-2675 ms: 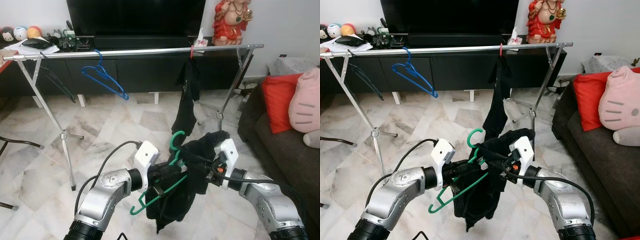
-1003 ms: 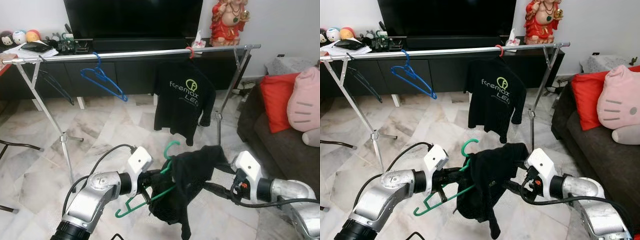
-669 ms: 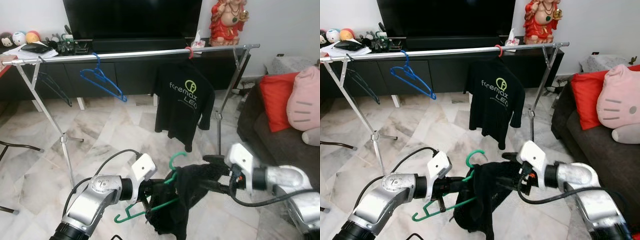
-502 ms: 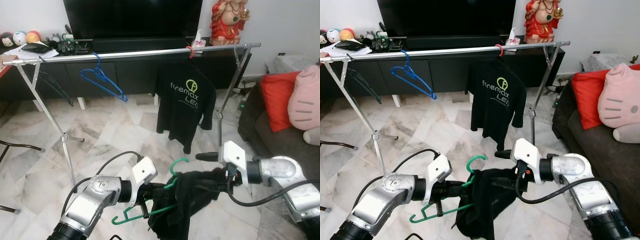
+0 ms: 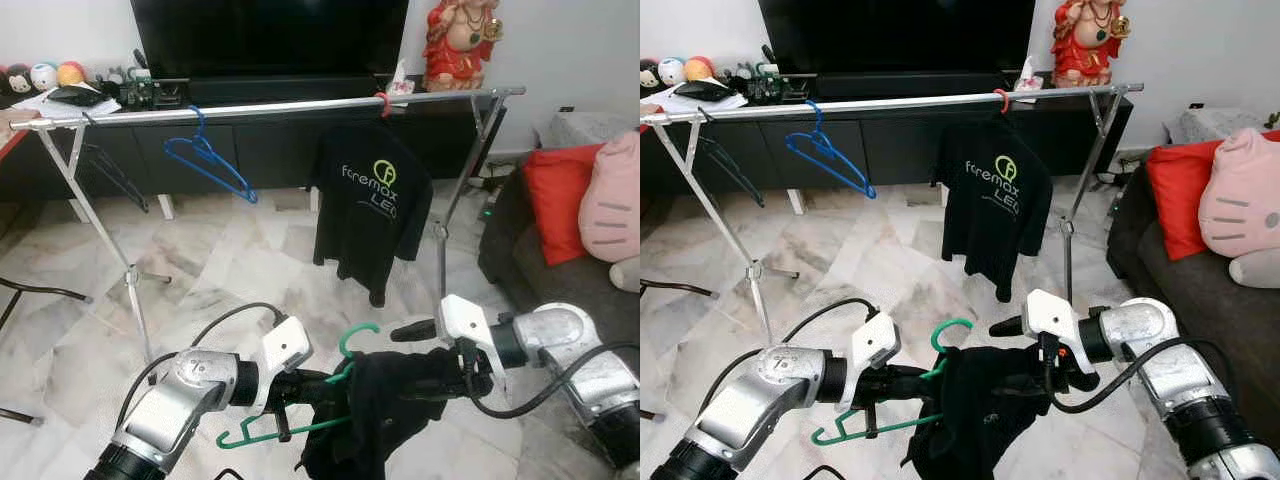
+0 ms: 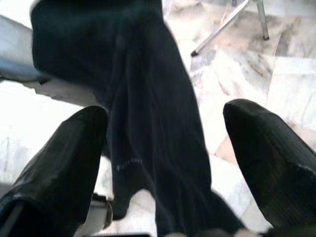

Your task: Hang hanger

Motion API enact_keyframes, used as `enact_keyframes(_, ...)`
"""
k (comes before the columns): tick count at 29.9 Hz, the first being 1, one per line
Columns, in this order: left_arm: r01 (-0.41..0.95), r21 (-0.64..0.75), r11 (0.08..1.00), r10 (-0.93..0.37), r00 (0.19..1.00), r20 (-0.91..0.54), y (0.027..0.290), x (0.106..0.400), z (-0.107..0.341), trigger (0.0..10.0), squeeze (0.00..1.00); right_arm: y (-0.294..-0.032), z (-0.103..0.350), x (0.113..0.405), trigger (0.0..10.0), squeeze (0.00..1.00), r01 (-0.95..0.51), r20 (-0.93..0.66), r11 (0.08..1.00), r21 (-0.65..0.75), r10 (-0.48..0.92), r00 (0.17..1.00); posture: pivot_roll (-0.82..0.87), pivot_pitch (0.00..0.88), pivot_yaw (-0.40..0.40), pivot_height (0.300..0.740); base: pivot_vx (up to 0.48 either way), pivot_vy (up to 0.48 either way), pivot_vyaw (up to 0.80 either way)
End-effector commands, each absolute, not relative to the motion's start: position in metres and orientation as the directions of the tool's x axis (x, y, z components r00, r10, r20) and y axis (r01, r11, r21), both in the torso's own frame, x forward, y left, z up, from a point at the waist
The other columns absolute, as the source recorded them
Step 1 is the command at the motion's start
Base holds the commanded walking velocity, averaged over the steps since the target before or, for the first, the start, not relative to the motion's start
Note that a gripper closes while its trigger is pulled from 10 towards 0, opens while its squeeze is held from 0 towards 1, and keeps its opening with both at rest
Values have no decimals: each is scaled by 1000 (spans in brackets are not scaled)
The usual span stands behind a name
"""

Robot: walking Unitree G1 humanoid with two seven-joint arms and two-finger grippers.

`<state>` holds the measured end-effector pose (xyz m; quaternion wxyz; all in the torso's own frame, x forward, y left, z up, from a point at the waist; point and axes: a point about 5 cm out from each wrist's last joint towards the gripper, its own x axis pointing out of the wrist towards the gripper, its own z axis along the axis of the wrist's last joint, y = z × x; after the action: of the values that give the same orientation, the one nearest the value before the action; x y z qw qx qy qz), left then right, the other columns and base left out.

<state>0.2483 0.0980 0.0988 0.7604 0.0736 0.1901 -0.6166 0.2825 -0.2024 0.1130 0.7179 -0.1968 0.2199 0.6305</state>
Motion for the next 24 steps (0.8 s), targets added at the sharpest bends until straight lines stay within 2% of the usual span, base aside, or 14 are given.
enact_keyframes(1,980,-68,189,-922,153,-355,93,252,112,10000,0,-201,110,284,10000,0,-993,-571,118,-5,815,99,-4,0,1,716,0,0,0)
enact_keyframes(9,985,-67,159,-926,125,-355,87,251,113,10000,0,-191,92,280,10000,0,-994,-568,103,35,821,65,-1,0,-2,716,0,0,0)
enact_keyframes(22,990,-64,125,-927,94,-364,80,249,111,10000,0,-176,87,279,10000,0,-997,-534,56,62,845,14,4,0,-5,716,0,0,0)
enact_keyframes(23,990,-63,126,-926,95,-364,80,249,111,10000,0,-177,87,279,6667,0,-996,-536,55,65,844,12,4,0,-5,716,0,0,0)
enact_keyframes(24,990,-63,126,-926,95,-364,80,249,111,10000,0,-177,86,279,4353,0,-996,-538,54,68,843,9,4,0,-5,716,0,0,0)
